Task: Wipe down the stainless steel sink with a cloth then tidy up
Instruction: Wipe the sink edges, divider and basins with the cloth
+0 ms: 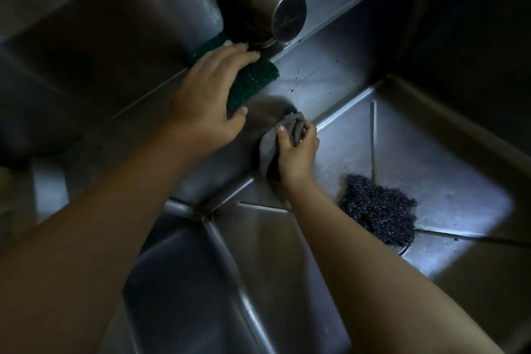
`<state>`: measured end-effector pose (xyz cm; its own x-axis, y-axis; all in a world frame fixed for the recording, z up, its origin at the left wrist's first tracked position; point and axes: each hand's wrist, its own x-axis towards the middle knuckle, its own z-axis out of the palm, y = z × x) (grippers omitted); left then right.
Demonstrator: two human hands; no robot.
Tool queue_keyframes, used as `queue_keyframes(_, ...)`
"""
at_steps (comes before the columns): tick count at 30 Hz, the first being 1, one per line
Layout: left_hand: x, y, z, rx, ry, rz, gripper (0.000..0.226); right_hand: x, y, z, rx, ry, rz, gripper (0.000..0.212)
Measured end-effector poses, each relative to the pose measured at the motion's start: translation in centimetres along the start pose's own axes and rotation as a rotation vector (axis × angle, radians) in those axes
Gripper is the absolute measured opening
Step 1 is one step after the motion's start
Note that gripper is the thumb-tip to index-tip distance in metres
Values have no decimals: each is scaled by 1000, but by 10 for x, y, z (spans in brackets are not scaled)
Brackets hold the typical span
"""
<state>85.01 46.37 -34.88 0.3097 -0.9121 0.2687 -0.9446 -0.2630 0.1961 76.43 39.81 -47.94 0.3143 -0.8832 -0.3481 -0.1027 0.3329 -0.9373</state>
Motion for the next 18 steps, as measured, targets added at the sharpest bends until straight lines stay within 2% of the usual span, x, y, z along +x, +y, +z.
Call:
queue_keyframes(3,1,1,0,-5,-6,-5,66,7,5,-6,-64,-20,38,39)
queue_keyframes(7,-1,1,-1,3,7,-7,66,1,-5,-1,7,-11,66,35)
queue_keyframes(15,-2,1,-4,-37,-2,-5,70,-26,-61,2,123,-10,-237,25)
queue_keyframes(18,-3,3,-5,-52,1,-5,70,-26,-61,6,142,7,-252,25)
